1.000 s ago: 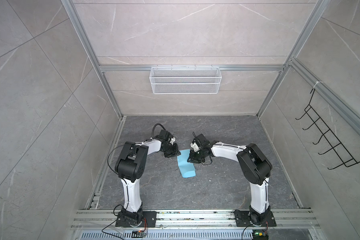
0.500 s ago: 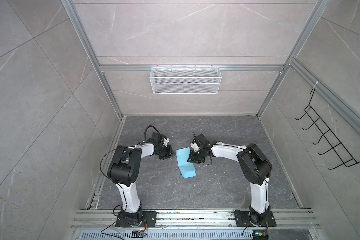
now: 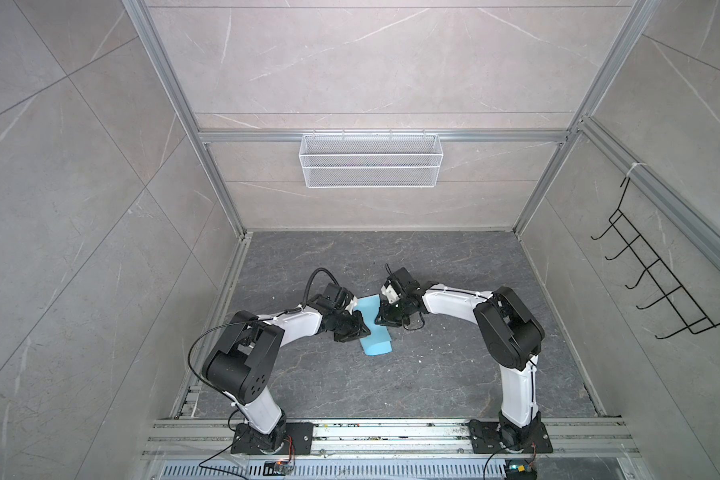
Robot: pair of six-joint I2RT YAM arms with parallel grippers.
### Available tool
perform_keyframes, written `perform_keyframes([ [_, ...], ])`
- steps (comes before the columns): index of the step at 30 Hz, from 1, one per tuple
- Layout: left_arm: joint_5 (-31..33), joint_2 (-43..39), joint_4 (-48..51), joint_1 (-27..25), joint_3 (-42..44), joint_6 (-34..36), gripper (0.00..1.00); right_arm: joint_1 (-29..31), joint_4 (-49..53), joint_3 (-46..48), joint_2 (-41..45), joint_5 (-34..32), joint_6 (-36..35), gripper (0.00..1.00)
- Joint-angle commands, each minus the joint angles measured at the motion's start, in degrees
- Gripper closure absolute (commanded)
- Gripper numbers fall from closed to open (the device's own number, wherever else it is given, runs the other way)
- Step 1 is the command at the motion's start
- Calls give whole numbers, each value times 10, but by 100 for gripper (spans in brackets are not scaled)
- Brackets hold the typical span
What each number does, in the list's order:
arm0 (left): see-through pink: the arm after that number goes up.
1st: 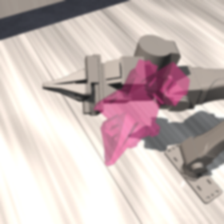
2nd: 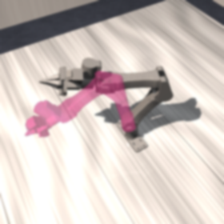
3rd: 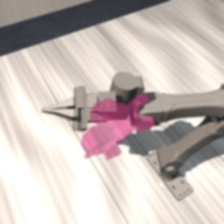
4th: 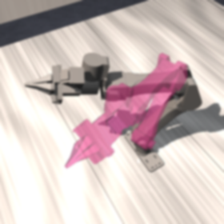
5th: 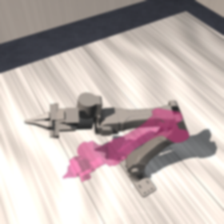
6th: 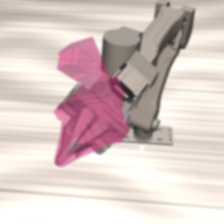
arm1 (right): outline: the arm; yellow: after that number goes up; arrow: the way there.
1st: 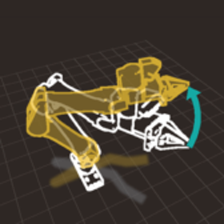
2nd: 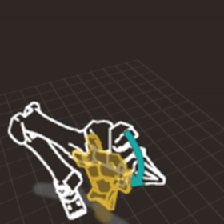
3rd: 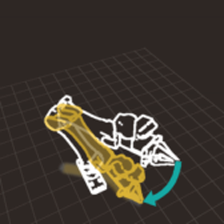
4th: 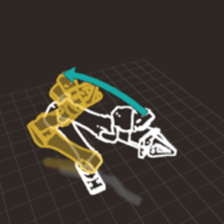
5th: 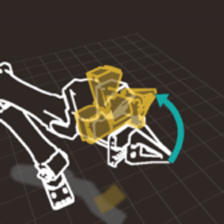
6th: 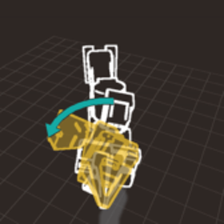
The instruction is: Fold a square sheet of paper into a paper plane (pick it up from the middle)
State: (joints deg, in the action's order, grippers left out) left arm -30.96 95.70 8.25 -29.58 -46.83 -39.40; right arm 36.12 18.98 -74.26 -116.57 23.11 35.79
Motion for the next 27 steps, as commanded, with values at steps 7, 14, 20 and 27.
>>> perform_keyframes([
  [7, 16, -16, -3, -5, 36, -30, 82, -4, 98, 31, -59, -99, -8, 75],
  [14, 27, -40, 18, -5, 73, -25, 81, -4, 100, 29, -61, -101, -7, 75],
  [20, 32, -81, 54, -3, 84, -7, 81, -4, 99, 30, -63, -101, -7, 75],
  [27, 19, -90, 17, -3, 26, -23, 81, -5, 97, 32, -63, -102, -6, 75],
])
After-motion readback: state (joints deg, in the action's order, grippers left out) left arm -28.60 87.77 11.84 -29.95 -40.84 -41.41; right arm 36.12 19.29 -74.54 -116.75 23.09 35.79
